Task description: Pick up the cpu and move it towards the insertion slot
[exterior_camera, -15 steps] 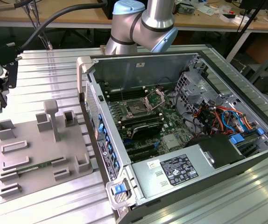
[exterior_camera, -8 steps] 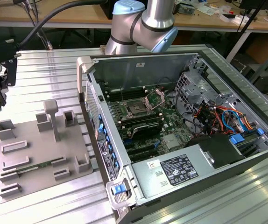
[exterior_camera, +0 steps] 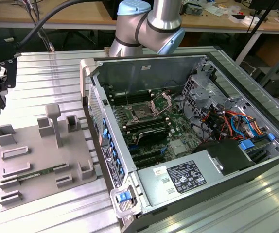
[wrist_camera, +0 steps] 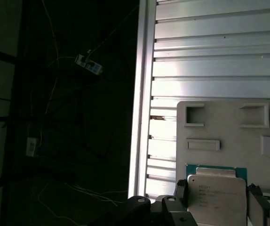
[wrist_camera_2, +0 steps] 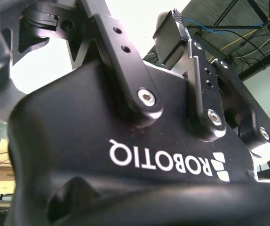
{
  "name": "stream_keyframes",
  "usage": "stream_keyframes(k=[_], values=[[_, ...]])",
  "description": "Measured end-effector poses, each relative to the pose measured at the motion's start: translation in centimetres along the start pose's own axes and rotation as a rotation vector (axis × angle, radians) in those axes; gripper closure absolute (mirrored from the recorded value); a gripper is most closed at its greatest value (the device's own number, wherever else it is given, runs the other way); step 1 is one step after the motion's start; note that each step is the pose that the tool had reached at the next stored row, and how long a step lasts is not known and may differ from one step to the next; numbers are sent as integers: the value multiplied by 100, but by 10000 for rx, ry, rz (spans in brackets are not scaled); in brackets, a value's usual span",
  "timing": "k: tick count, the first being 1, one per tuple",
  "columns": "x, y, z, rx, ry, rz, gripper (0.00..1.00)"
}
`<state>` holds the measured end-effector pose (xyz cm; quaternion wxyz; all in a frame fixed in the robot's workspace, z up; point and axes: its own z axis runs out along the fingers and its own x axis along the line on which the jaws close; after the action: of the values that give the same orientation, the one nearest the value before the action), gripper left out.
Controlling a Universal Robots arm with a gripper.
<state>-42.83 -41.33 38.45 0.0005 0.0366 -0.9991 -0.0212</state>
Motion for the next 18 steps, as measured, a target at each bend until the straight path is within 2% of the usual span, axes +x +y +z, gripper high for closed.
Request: stream_keyframes(k=[18], values=[[0,5,-119,0,0,-1,45]])
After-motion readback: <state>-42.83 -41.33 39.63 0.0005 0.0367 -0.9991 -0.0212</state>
